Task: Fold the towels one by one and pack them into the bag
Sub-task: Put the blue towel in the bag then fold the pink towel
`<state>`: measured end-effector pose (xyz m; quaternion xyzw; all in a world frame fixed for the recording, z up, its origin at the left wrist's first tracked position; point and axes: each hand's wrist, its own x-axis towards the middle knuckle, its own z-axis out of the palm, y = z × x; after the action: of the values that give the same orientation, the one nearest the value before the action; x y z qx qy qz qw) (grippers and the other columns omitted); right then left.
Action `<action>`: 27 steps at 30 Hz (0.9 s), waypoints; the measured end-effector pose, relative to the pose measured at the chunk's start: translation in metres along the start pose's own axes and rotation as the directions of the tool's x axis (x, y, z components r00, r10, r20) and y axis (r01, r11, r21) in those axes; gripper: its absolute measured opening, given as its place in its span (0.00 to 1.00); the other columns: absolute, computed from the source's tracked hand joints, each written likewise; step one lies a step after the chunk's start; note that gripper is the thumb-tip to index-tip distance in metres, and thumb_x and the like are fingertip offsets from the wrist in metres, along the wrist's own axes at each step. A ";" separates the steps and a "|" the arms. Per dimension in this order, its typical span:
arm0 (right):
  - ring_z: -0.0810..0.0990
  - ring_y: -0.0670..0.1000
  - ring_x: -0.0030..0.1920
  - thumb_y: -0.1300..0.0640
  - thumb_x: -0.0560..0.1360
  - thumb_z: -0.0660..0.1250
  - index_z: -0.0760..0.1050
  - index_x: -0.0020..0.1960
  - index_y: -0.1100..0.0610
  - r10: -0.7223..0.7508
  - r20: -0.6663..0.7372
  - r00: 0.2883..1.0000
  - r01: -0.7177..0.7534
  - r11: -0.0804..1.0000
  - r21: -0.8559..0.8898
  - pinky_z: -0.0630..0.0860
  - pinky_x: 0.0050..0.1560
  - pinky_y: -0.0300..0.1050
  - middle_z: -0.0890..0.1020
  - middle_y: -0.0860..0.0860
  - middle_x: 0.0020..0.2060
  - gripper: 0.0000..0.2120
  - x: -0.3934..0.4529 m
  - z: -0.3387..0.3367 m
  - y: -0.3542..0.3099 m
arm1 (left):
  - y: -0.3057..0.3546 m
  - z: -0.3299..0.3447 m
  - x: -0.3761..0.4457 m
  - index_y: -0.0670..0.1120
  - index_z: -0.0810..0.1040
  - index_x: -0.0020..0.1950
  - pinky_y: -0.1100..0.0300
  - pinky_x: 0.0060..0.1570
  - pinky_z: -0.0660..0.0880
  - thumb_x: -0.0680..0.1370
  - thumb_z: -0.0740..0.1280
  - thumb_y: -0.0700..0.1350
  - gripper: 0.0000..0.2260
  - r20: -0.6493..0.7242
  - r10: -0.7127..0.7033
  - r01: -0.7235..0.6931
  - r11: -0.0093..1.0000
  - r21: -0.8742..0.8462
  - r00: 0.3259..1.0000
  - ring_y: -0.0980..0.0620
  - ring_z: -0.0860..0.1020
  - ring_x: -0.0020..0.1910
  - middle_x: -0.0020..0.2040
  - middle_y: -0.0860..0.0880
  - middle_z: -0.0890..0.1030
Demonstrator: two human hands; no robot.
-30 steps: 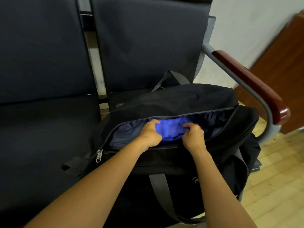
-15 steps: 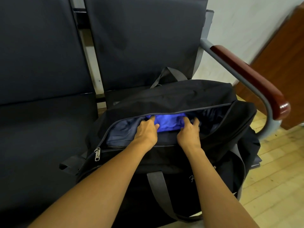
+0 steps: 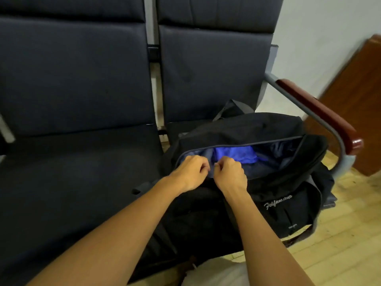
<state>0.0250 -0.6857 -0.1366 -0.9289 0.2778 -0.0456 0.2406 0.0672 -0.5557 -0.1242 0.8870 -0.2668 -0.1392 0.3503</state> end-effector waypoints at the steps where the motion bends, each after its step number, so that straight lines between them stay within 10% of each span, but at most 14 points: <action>1: 0.82 0.61 0.50 0.52 0.79 0.63 0.78 0.52 0.58 -0.036 -0.027 0.999 0.038 0.998 0.048 0.80 0.51 0.57 0.82 0.58 0.48 0.10 -0.006 0.002 -0.014 | -0.008 -0.012 -0.010 0.44 0.82 0.47 0.50 0.48 0.78 0.78 0.63 0.39 0.08 -0.029 0.002 -0.002 1.000 -0.004 1.000 0.50 0.79 0.44 0.45 0.48 0.83; 6: 0.82 0.57 0.44 0.50 0.82 0.61 0.78 0.50 0.56 -0.248 -0.167 0.954 0.277 0.944 0.181 0.80 0.46 0.57 0.83 0.54 0.41 0.12 -0.061 0.019 -0.098 | -0.062 -0.075 -0.089 0.47 0.81 0.49 0.51 0.44 0.79 0.80 0.62 0.41 0.08 -0.083 -0.061 0.063 0.998 0.011 0.995 0.53 0.79 0.40 0.41 0.51 0.82; 13: 0.79 0.52 0.34 0.50 0.82 0.61 0.77 0.43 0.53 -0.554 0.072 0.830 0.528 0.820 0.222 0.76 0.34 0.49 0.78 0.48 0.31 0.12 -0.105 0.081 -0.210 | -0.168 -0.155 -0.184 0.49 0.80 0.53 0.54 0.43 0.79 0.80 0.63 0.43 0.07 -0.212 -0.277 0.292 0.956 0.041 0.937 0.54 0.79 0.40 0.41 0.52 0.80; 27: 0.81 0.52 0.45 0.50 0.81 0.63 0.79 0.52 0.51 -0.679 0.502 0.536 0.660 0.708 0.253 0.80 0.47 0.53 0.81 0.50 0.43 0.08 -0.205 0.173 -0.319 | -0.285 -0.224 -0.299 0.45 0.77 0.53 0.50 0.50 0.75 0.78 0.63 0.45 0.07 -0.476 -0.503 0.656 0.717 0.237 0.722 0.42 0.78 0.52 0.50 0.44 0.80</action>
<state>0.0478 -0.2695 -0.1287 -0.9295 -0.1828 0.1364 0.2900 0.0268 -0.0883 -0.1444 0.9855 0.0814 -0.0145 0.1479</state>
